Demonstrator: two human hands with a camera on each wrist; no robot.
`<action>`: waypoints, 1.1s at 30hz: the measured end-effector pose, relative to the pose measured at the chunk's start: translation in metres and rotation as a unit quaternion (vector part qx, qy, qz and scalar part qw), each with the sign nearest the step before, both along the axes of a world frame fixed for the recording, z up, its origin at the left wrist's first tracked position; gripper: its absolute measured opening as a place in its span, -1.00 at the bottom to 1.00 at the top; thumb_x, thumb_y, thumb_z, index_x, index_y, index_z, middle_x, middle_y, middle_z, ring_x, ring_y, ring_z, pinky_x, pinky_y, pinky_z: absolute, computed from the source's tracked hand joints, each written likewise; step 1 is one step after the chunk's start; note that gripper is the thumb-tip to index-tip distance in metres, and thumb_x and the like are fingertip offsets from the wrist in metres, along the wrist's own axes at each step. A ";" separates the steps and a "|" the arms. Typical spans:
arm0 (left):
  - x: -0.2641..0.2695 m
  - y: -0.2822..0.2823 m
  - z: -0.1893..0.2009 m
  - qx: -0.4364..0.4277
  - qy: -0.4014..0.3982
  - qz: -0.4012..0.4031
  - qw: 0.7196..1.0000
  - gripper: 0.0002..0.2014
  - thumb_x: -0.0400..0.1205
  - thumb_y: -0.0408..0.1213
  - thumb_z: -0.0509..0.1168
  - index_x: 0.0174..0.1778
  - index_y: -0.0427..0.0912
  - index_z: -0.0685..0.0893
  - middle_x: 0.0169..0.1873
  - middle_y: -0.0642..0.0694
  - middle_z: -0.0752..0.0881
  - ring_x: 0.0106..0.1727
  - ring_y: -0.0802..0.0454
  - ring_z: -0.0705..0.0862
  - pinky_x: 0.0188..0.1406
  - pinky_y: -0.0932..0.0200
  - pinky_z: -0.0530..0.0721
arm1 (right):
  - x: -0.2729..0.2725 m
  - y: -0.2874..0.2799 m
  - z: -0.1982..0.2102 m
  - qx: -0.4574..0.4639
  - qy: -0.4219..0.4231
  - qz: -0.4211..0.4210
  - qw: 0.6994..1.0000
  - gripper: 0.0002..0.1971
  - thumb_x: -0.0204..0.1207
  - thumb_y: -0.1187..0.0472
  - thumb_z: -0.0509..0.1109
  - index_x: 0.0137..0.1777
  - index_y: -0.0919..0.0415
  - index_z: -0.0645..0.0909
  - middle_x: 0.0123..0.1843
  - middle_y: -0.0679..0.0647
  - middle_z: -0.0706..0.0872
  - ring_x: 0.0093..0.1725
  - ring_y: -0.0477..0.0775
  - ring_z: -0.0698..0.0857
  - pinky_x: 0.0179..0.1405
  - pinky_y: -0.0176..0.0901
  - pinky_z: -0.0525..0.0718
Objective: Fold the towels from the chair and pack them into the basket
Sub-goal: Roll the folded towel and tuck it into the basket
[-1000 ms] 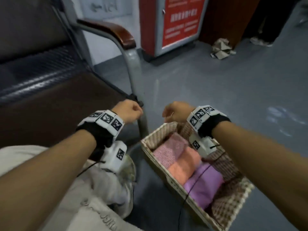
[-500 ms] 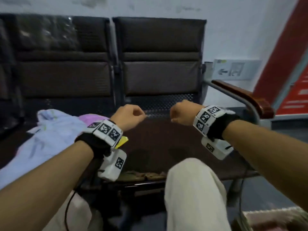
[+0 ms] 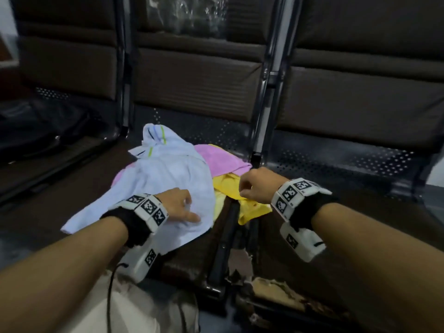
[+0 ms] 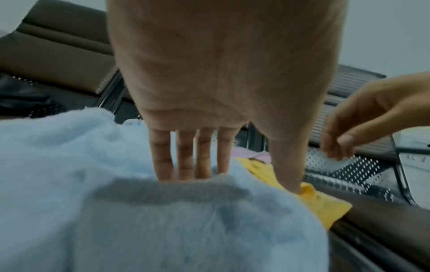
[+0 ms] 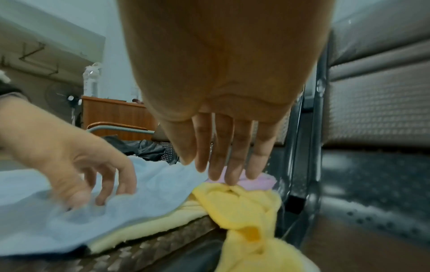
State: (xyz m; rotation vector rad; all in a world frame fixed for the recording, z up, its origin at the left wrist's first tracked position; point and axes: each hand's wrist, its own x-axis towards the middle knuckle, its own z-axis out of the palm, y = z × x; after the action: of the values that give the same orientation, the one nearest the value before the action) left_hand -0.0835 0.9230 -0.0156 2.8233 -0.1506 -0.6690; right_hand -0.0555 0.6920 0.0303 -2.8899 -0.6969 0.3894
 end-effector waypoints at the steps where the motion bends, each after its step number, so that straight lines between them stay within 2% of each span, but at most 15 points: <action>1: 0.001 0.002 -0.004 0.008 0.016 -0.014 1.000 -0.40 0.43 0.06 0.48 0.29 -0.13 0.48 0.12 -0.09 0.55 0.19 -0.09 0.60 0.23 0.06 0.56 | 0.003 0.007 -0.009 0.023 0.013 -0.001 1.000 -0.82 0.55 0.15 0.36 0.02 0.20 0.73 0.02 0.10 0.78 0.06 0.10 0.69 0.03 -0.13 0.62; 3: 0.002 0.002 -0.008 0.007 0.017 -0.039 0.999 -0.52 0.44 -0.07 0.50 0.21 -0.13 0.52 0.02 -0.06 0.56 0.14 -0.09 0.62 0.11 0.13 0.57 | 0.006 0.020 -0.028 0.056 0.043 -0.004 0.998 -0.78 0.57 0.12 0.37 0.03 0.24 0.73 0.03 0.11 0.78 0.06 0.10 0.69 0.01 -0.15 0.57; 6: 0.007 0.000 -0.006 -0.018 -0.014 -0.057 0.998 -0.79 0.53 -0.21 0.43 0.02 -0.18 0.64 -0.12 -0.09 0.66 0.03 -0.06 0.66 -0.06 0.25 0.51 | 0.007 0.034 -0.051 0.090 0.088 -0.021 0.992 -0.65 0.62 0.02 0.31 0.01 0.35 0.71 0.00 0.22 0.77 0.02 0.19 0.70 0.01 -0.01 0.60; 9: 0.008 -0.002 -0.001 -0.102 -0.049 -0.038 0.993 -0.90 0.54 -0.24 0.42 -0.15 -0.13 0.63 -0.27 -0.02 0.66 -0.24 0.07 0.62 -0.22 0.29 0.49 | 0.005 0.043 -0.066 0.153 0.144 -0.089 0.974 -0.48 0.64 -0.13 0.20 -0.18 0.36 0.68 -0.20 0.27 0.75 -0.14 0.26 0.71 -0.02 0.00 0.65; 12: 0.003 -0.010 0.007 -0.263 -0.046 0.024 0.963 -0.83 0.53 -0.37 0.43 -0.29 -0.14 0.56 -0.45 -0.07 0.61 -0.46 0.03 0.54 -0.34 0.21 0.54 | -0.001 0.050 -0.068 0.278 0.205 -0.162 0.924 -0.51 0.61 -0.17 0.23 -0.40 0.19 0.50 -0.42 0.12 0.55 -0.29 0.14 0.56 -0.22 -0.09 0.55; 14: -0.001 -0.017 0.014 -0.330 -0.048 0.042 0.942 -0.81 0.53 -0.45 0.41 -0.33 -0.17 0.56 -0.46 -0.11 0.58 -0.42 -0.05 0.54 -0.30 0.13 0.57 | -0.006 0.049 -0.063 0.363 0.218 -0.184 0.887 -0.57 0.59 -0.05 0.34 -0.44 0.17 0.45 -0.50 0.05 0.45 -0.40 0.06 0.47 -0.39 -0.19 0.45; 17: -0.007 -0.026 0.022 -0.368 -0.062 0.047 0.926 -0.80 0.52 -0.51 0.40 -0.33 -0.19 0.57 -0.40 -0.16 0.61 -0.32 -0.04 0.59 -0.28 0.15 0.64 | -0.016 0.040 -0.048 0.455 0.254 -0.204 0.829 -0.67 0.58 0.18 0.40 -0.42 0.19 0.49 -0.69 -0.11 0.46 -0.68 -0.15 0.43 -0.64 -0.39 0.40; 19: -0.013 -0.033 0.028 -0.383 -0.069 0.052 0.920 -0.81 0.51 -0.53 0.41 -0.32 -0.22 0.57 -0.34 -0.24 0.64 -0.29 -0.08 0.62 -0.21 0.11 0.67 | -0.023 0.030 -0.035 0.509 0.250 -0.217 0.794 -0.69 0.64 0.27 0.28 -0.38 0.20 0.48 -0.60 -0.03 0.52 -0.62 -0.13 0.48 -0.60 -0.35 0.49; 21: -0.021 -0.042 0.034 -0.405 -0.079 0.060 0.909 -0.83 0.50 -0.52 0.42 -0.31 -0.26 0.57 -0.36 -0.26 0.65 -0.32 -0.08 0.63 -0.22 0.13 0.68 | -0.031 0.018 -0.022 0.556 0.216 -0.209 0.774 -0.67 0.69 0.29 0.18 -0.35 0.21 0.47 -0.42 0.10 0.54 -0.43 -0.01 0.54 -0.37 -0.19 0.56; 23: -0.030 -0.056 0.044 -0.448 -0.092 0.068 0.887 -0.84 0.50 -0.53 0.41 -0.30 -0.27 0.57 -0.41 -0.23 0.65 -0.36 -0.03 0.64 -0.25 0.20 0.70 | -0.040 0.006 -0.010 0.589 0.163 -0.192 0.768 -0.68 0.71 0.29 0.13 -0.32 0.20 0.45 -0.36 0.12 0.51 -0.36 0.02 0.51 -0.30 -0.12 0.53; 25: -0.039 -0.076 0.057 -0.497 -0.124 0.061 0.856 -0.82 0.49 -0.56 0.40 -0.31 -0.26 0.57 -0.41 -0.21 0.66 -0.33 -0.06 0.65 -0.18 0.12 0.72 | -0.047 -0.008 0.003 0.587 0.087 -0.199 0.780 -0.71 0.72 0.26 0.14 -0.28 0.15 0.46 -0.35 0.04 0.51 -0.34 -0.04 0.48 -0.27 -0.11 0.51; 28: -0.054 -0.114 0.077 -0.529 -0.223 0.027 0.818 -0.81 0.47 -0.52 0.44 -0.31 -0.18 0.61 -0.37 -0.16 0.70 -0.26 -0.07 0.69 -0.09 0.04 0.70 | -0.055 -0.038 0.031 0.565 -0.041 -0.194 0.801 -0.73 0.70 0.25 0.17 -0.26 0.05 0.48 -0.28 -0.06 0.55 -0.25 -0.16 0.50 -0.04 -0.13 0.51; 30: -0.059 -0.136 0.087 -0.551 -0.243 0.001 0.798 -0.84 0.47 -0.49 0.45 -0.25 -0.16 0.64 -0.30 -0.11 0.73 -0.20 0.00 0.71 -0.04 0.10 0.71 | -0.062 -0.061 0.050 0.548 -0.094 -0.186 0.810 -0.74 0.70 0.25 0.17 -0.24 0.05 0.50 -0.26 -0.09 0.56 -0.24 -0.19 0.50 -0.08 -0.26 0.50; 33: -0.057 -0.156 0.088 -0.553 -0.227 -0.011 0.801 -0.88 0.51 -0.51 0.40 -0.10 -0.25 0.66 -0.17 -0.24 0.73 -0.12 -0.14 0.72 -0.02 0.09 0.72 | -0.074 -0.093 0.060 0.531 -0.097 -0.178 0.823 -0.75 0.69 0.27 0.19 -0.23 0.11 0.56 -0.28 -0.08 0.59 -0.28 -0.20 0.53 -0.23 -0.35 0.52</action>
State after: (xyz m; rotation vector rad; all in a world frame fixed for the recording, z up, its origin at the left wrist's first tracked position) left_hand -0.1405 0.7671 0.0728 1.7507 -0.4733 0.1449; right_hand -0.1300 0.5991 0.0899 -1.8945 -0.2230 -0.2872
